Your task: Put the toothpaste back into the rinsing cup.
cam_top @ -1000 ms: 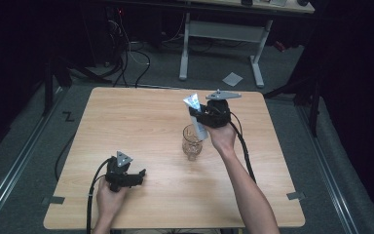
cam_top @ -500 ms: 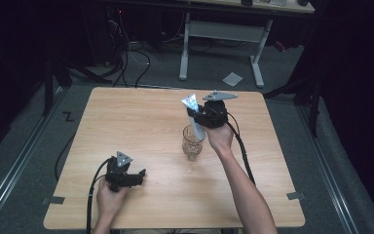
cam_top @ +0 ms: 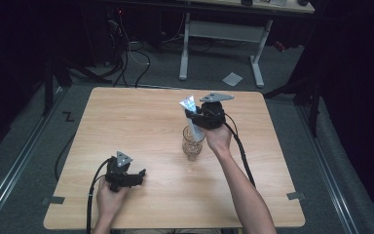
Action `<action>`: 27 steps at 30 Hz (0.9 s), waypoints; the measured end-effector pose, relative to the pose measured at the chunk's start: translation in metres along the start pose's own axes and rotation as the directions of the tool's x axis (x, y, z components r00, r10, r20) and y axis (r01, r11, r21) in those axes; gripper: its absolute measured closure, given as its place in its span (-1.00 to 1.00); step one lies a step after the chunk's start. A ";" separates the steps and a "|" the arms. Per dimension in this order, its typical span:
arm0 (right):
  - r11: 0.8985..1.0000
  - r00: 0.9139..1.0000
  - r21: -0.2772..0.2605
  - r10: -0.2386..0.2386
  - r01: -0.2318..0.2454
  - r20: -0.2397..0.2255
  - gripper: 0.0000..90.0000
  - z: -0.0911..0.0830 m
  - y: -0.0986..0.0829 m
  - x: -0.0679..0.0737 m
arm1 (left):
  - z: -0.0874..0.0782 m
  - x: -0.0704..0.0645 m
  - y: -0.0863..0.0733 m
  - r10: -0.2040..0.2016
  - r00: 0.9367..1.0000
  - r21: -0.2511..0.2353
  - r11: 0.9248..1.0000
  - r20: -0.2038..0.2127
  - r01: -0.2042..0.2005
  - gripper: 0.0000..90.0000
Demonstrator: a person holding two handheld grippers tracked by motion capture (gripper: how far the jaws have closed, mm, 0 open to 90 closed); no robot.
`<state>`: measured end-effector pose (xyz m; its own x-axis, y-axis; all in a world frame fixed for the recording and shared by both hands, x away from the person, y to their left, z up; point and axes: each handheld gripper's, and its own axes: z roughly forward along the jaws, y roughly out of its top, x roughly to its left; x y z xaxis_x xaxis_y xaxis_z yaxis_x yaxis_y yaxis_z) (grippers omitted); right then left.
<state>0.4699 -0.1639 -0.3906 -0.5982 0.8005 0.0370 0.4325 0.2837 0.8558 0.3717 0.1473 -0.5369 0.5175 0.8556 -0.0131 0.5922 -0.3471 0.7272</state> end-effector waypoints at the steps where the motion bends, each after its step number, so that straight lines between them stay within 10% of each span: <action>1: 1.000 1.000 0.001 -0.003 0.003 0.001 0.45 0.001 0.000 0.000 | 0.000 0.000 0.000 0.000 1.000 0.000 1.000 0.000 0.000 -0.67; 27: 0.999 1.000 0.037 -0.028 0.029 -0.006 0.45 0.007 -0.016 0.005 | 0.000 0.000 0.000 -0.001 1.000 -0.001 1.000 0.000 0.001 -0.67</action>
<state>0.4649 -0.1606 -0.4082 -0.6144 0.7888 0.0158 0.4402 0.3261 0.8366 0.3717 0.1472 -0.5370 0.5168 0.8560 -0.0143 0.5923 -0.3454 0.7280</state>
